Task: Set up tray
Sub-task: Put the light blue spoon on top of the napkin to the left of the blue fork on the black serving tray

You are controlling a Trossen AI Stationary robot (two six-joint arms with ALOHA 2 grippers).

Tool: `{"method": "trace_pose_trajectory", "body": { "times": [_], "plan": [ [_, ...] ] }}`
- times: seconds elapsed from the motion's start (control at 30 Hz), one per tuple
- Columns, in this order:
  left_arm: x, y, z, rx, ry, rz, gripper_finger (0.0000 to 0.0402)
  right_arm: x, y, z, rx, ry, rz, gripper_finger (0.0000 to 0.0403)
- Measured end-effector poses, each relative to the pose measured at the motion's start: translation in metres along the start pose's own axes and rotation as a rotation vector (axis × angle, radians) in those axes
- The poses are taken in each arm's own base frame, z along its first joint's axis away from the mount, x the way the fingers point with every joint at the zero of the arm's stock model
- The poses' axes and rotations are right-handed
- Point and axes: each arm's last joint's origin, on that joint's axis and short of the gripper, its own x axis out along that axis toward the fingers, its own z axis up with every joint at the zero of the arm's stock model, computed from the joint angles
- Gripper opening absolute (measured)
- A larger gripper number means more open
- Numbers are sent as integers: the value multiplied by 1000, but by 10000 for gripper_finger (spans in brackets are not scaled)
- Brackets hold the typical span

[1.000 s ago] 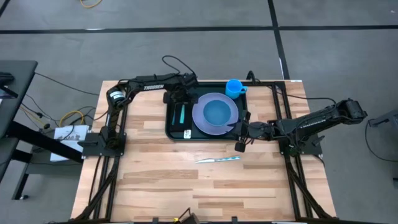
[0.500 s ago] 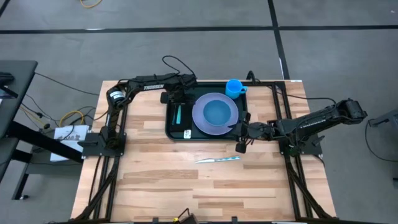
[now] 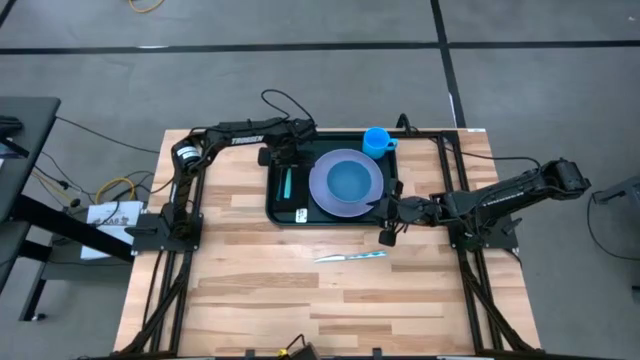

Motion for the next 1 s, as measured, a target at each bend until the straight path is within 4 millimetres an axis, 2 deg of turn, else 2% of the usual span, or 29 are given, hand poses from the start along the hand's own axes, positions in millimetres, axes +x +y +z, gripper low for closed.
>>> {"method": "trace_pose_trajectory", "body": {
  "times": [0.47, 0.67, 1.0],
  "plan": [
    [16, 5, -6, 3, 31, 2, 12, 0, 0, 0, 0, 0, 0, 131],
    [16, 4, -5, 1, 30, -18, 13, 0, 0, 0, 0, 0, 0, 131],
    [17, 4, -5, 1, 35, -30, 68, 0, 0, 0, 0, 0, 0, 131]
  ]
}}
